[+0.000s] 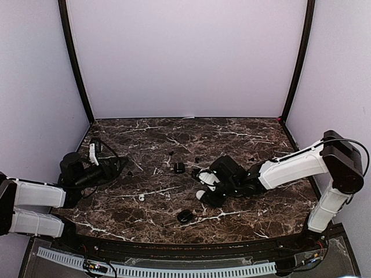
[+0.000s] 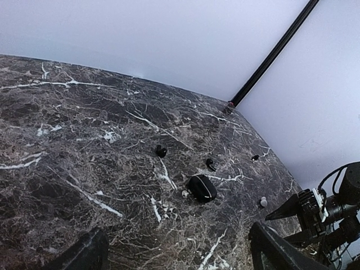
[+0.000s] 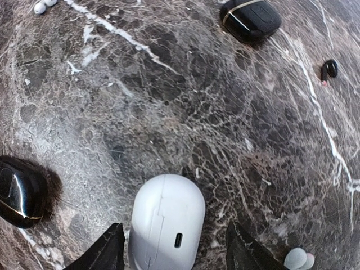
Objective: Insert the wireless bluetooth earbuds into the charging case
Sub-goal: Place the charging case at the center of the board, then adjust the charging case at the center of the board.
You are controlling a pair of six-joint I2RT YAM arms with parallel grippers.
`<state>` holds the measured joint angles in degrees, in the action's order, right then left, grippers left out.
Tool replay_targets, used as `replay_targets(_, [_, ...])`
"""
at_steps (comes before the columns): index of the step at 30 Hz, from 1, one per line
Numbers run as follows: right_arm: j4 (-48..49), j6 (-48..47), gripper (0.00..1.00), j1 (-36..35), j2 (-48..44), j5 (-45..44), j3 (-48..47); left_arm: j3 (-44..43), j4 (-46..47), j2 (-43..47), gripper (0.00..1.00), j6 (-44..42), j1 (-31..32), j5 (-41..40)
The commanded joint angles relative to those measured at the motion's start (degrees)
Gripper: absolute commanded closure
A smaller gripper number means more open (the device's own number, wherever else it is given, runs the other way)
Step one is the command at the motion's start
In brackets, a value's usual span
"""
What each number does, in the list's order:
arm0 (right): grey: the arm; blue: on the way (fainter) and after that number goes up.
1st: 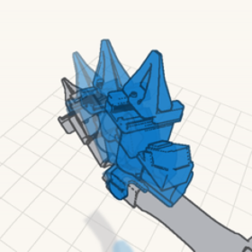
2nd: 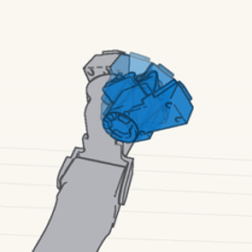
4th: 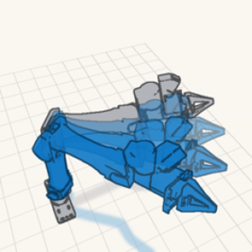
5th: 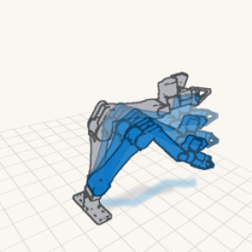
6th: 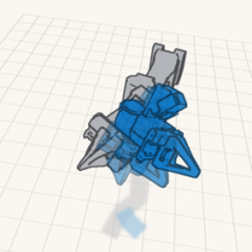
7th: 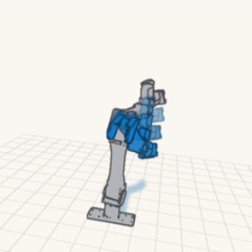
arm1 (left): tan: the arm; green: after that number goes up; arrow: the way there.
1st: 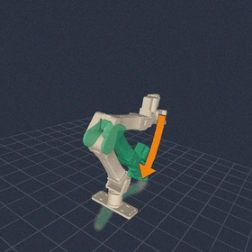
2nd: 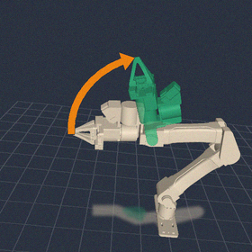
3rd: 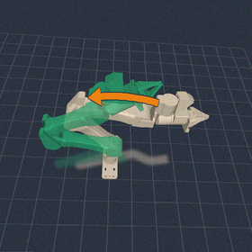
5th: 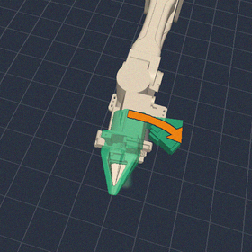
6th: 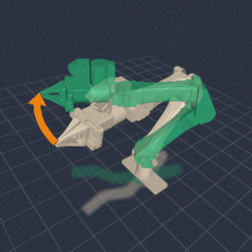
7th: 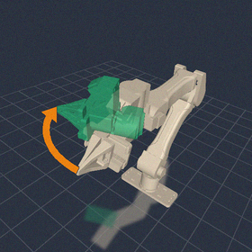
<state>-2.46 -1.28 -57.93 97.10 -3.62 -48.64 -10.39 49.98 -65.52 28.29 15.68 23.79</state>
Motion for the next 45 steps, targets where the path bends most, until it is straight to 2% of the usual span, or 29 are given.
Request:
replay_targets(1, [1.6,1.0,0.37,-0.3,-3.7,-1.7,2.1,0.2,0.6,3.4,0.01,-0.3,0.4,-2.4])
replay_targets(14, [-0.3,2.8,0.37,-0.4,-2.7,0.0,3.6,-0.4,0.6,2.2,0.01,-0.1,0.7,-1.5])
replay_targets(32, [1.7,5.9,0.39,0.6,-3.9,-13.0,5.8,-0.8,0.5,1.4,0.01,-0.3,0.8,-1.5])
replay_targets(45, [3.0,6.2,0.39,4.9,-2.0,-14.9,3.7,-1.0,1.0,0.0,0.01,-0.4,0.9,-1.0])
